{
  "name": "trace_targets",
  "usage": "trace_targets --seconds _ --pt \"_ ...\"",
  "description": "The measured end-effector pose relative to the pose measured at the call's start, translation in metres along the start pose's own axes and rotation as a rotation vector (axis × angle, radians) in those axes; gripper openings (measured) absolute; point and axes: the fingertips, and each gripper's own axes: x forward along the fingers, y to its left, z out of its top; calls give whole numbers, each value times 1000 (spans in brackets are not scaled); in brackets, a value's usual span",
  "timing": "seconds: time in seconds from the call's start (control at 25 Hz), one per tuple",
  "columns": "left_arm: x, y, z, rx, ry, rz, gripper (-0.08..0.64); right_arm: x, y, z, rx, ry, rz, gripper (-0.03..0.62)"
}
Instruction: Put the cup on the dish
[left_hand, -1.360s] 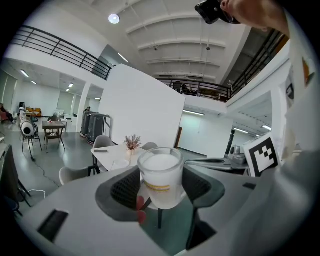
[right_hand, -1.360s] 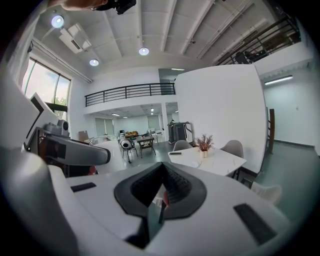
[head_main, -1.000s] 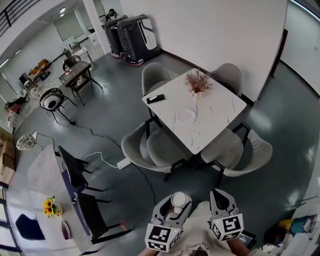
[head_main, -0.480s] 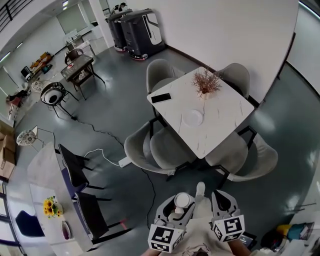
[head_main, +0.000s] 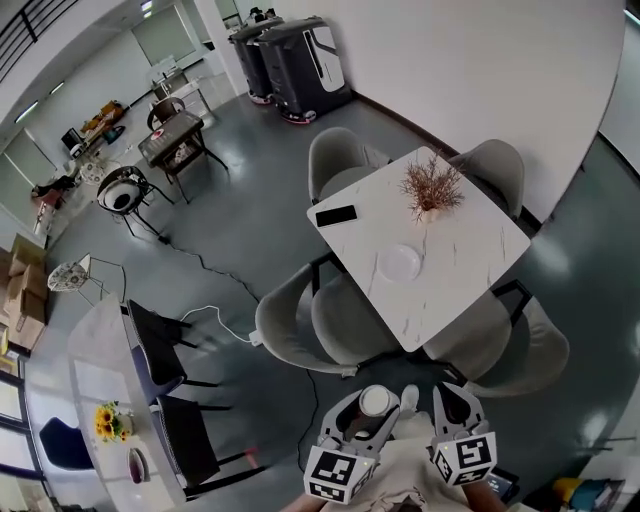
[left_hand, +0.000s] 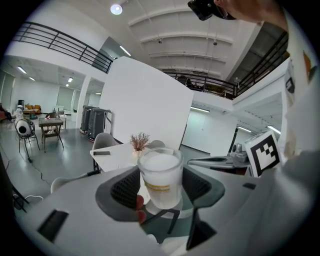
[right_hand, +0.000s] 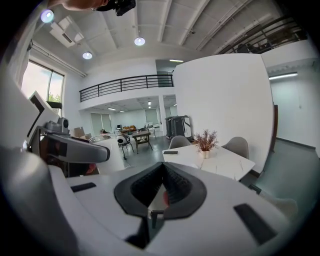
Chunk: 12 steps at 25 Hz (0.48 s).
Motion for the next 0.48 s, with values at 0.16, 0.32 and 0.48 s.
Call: trace_targets --seconds 0.16,0.32,0.48 --pt "36 0 23 2 -19 27 267 24 -33 24 -13 -29 26 5" --pt "72 1 43 22 -38 60 267 48 -68 38 1 -57 46 5" --pt "105 0 49 1 -20 93 267 65 -97 44 -6 -53 79 5"
